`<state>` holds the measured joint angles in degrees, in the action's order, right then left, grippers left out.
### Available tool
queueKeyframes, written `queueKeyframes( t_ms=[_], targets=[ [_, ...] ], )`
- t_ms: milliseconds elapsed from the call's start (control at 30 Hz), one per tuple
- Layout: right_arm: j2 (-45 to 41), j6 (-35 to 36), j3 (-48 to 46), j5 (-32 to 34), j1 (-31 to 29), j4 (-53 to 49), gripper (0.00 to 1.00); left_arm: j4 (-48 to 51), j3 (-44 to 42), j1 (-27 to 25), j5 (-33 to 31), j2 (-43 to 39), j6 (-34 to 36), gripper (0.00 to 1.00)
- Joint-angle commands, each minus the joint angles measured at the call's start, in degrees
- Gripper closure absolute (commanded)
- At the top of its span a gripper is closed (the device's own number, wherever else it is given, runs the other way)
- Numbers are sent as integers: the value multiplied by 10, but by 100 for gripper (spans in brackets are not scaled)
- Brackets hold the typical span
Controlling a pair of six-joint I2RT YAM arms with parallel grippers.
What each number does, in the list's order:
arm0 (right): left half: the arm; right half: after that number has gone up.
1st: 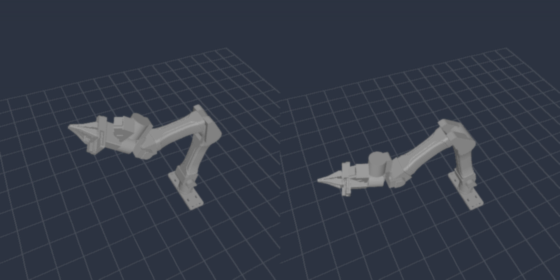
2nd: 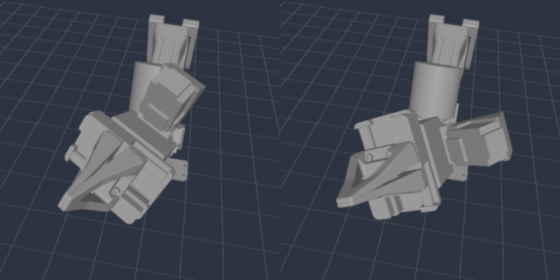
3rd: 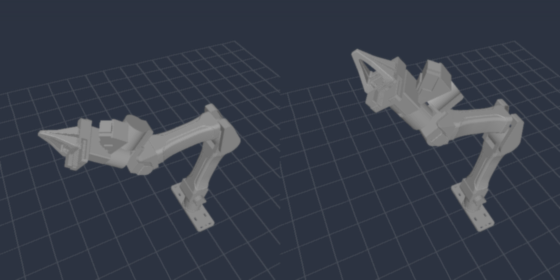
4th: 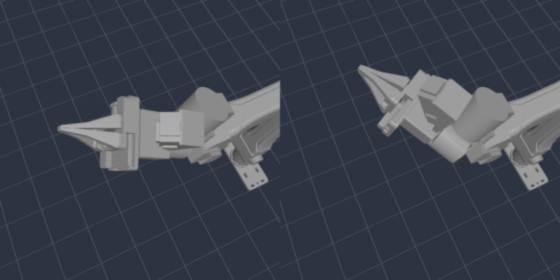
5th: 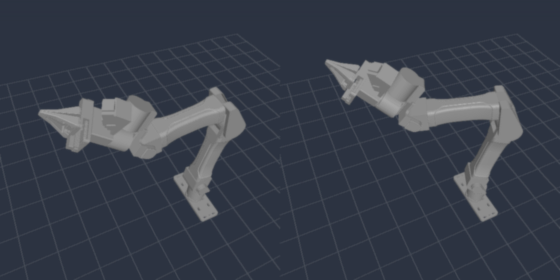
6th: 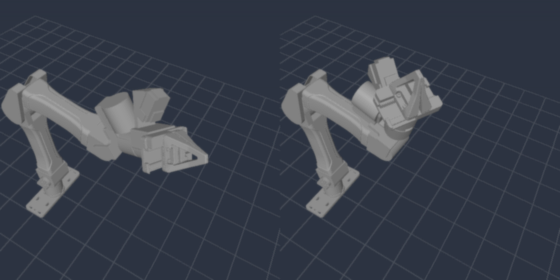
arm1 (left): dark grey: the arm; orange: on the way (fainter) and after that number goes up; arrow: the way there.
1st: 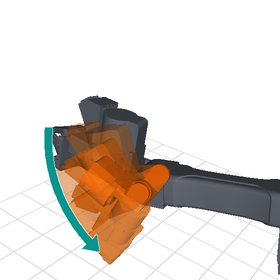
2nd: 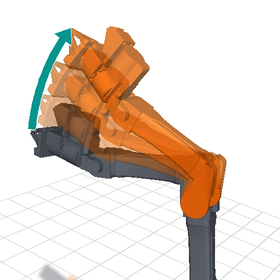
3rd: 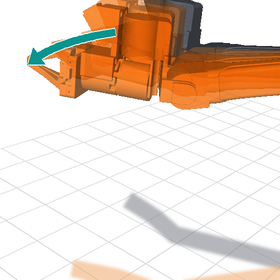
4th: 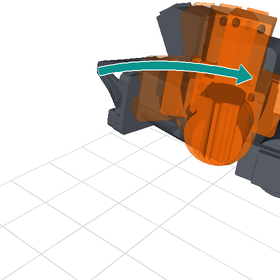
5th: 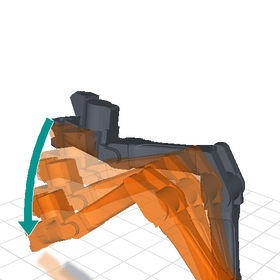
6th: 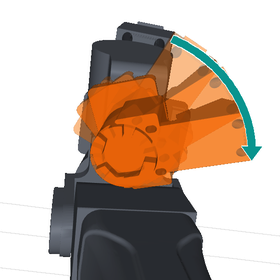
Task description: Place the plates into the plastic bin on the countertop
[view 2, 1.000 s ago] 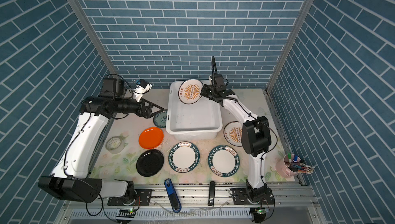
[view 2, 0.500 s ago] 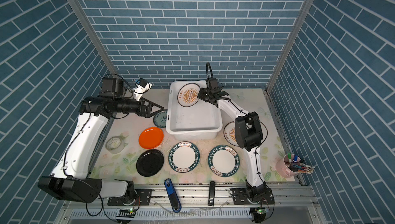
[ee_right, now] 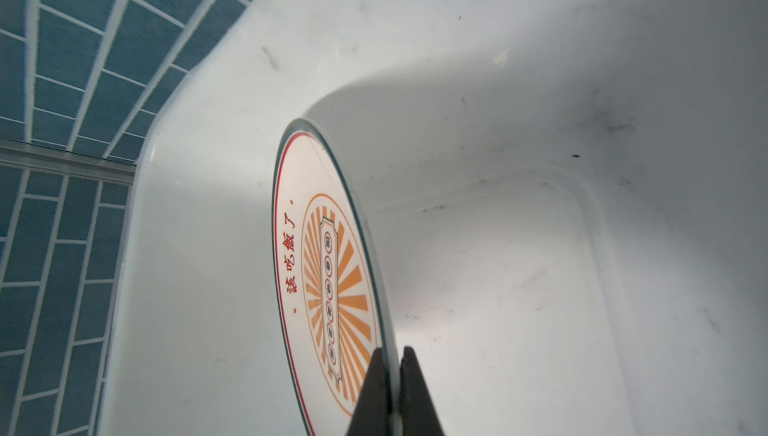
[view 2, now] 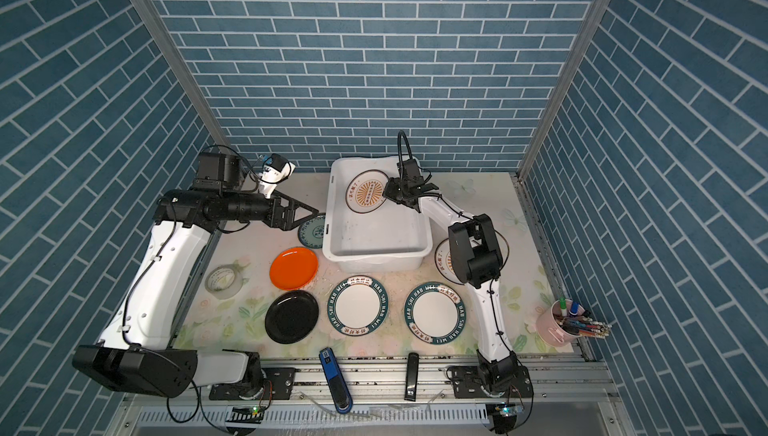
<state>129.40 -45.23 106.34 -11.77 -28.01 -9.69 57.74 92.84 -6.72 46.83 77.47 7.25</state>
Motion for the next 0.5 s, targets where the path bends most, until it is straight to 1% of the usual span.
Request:
queueKeyframes(
  t_ms=[0,267,467],
  targets=[
    [11,-25,17,-2,-1,29,100,-1,-9,2,11,-9,0,1],
    [31,-28,30,-16,0,24,100,0,-7,3,11,-10,0,0],
    [53,-27,57,-26,0,1,100,-1,-8,3,12,-13,1,1]
  ],
)
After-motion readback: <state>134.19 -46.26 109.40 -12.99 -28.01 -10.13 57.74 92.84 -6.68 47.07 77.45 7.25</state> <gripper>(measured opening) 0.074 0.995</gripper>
